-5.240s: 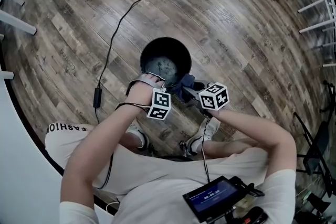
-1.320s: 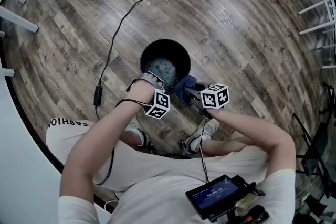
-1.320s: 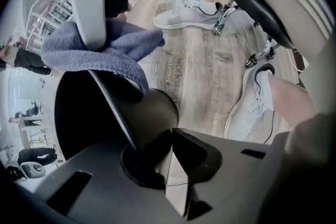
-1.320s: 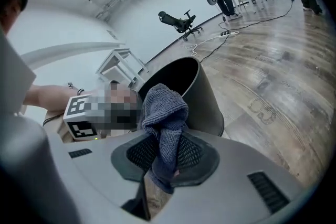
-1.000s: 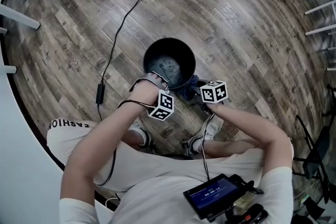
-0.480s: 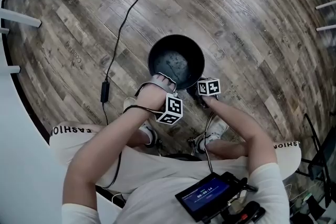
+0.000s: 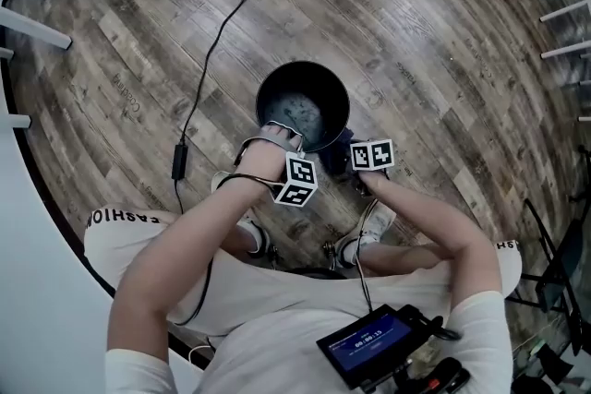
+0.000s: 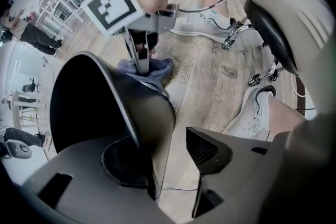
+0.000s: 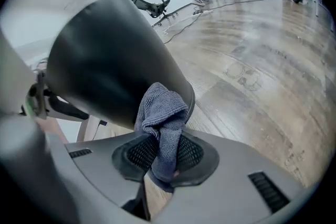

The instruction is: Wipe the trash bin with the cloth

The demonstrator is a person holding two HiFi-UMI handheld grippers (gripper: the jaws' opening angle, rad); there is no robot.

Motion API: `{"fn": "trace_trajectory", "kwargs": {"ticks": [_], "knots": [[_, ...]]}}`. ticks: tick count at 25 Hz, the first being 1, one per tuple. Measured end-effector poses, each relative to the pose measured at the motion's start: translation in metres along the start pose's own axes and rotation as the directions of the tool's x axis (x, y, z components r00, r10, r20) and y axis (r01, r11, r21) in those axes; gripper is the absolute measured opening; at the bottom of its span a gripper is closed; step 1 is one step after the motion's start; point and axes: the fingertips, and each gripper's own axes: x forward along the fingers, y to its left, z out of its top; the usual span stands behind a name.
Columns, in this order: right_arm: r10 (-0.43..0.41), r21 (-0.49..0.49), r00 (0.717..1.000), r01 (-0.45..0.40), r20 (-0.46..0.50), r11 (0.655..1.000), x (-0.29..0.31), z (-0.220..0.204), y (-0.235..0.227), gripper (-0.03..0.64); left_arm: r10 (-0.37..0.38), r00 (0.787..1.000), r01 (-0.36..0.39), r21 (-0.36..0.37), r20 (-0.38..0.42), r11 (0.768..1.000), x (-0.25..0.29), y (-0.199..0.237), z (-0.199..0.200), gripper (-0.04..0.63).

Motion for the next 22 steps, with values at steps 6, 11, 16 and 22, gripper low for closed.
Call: {"fn": "trace_trajectory", "kwargs": {"ticks": [6,11,16,22], "knots": [[0.057,-0.025,0.998,-0.057,0.013,0.998,-0.080,0.015,0.051,0.080,0.058,0.997,-0.057,0.031,-0.053,0.998,0.001,0.007,-0.022,0.224],[0.124,-0.043,0.991,-0.122,0.046,0.992,-0.100,0.023,0.087,0.080,0.077,0.995,-0.070,0.114,-0.064,0.991,0.001,0.001,-0.014,0.083],[0.132,-0.027,0.989,-0.131,0.067,0.991,-0.078,0.036,0.085,0.080,0.047,0.998,-0.044,0.105,-0.028,0.994,0.000,-0.005,0.001,0.044],[0.147,-0.005,0.988,-0.147,0.057,0.989,-0.040,0.022,0.055,0.080,0.031,0.999,-0.029,0.071,-0.020,0.997,-0.002,-0.004,0.007,0.041]]}}
